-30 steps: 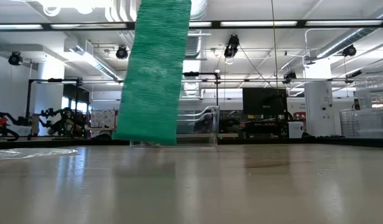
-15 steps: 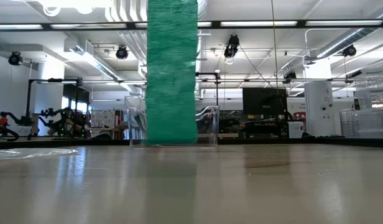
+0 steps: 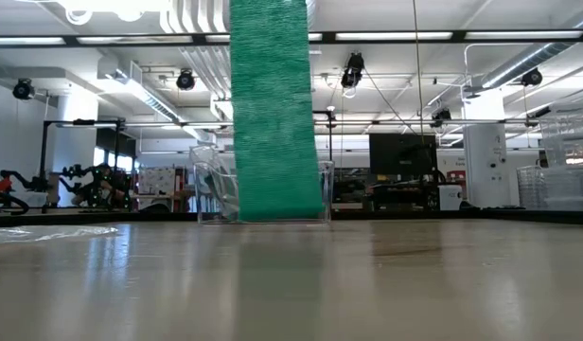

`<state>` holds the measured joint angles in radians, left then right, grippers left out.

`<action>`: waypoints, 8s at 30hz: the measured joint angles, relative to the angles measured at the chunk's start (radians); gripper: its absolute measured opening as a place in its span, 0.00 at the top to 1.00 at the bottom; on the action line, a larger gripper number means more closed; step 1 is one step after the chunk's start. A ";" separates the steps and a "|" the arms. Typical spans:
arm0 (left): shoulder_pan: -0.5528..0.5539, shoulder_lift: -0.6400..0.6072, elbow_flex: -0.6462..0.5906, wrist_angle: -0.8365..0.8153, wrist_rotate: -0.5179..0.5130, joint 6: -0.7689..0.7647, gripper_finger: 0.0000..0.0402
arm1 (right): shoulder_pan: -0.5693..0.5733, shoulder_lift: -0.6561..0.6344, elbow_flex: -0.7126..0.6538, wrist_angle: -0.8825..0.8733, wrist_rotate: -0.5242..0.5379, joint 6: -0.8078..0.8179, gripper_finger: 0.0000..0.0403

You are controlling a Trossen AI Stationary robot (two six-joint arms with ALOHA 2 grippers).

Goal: Roll bandage
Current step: Roll the blue bandage

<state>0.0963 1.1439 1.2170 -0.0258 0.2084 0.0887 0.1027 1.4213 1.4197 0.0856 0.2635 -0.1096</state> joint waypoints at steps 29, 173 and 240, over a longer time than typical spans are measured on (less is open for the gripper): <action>-0.001 -0.029 0.000 -0.046 0.089 -0.187 0.20 | 0.001 0.001 -0.035 0.095 -0.009 -0.664 0.99; 0.024 0.041 0.000 0.070 0.136 -0.305 0.93 | 0.096 -0.013 -0.184 0.276 0.137 -0.298 0.66; 0.011 0.056 0.000 0.067 0.131 -0.178 0.36 | 0.042 -0.011 -0.187 0.341 0.133 -0.755 0.99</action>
<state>0.1074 1.1995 1.2171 0.0414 0.3393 -0.0891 0.1446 1.4101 1.2324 0.4262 0.3963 -0.8642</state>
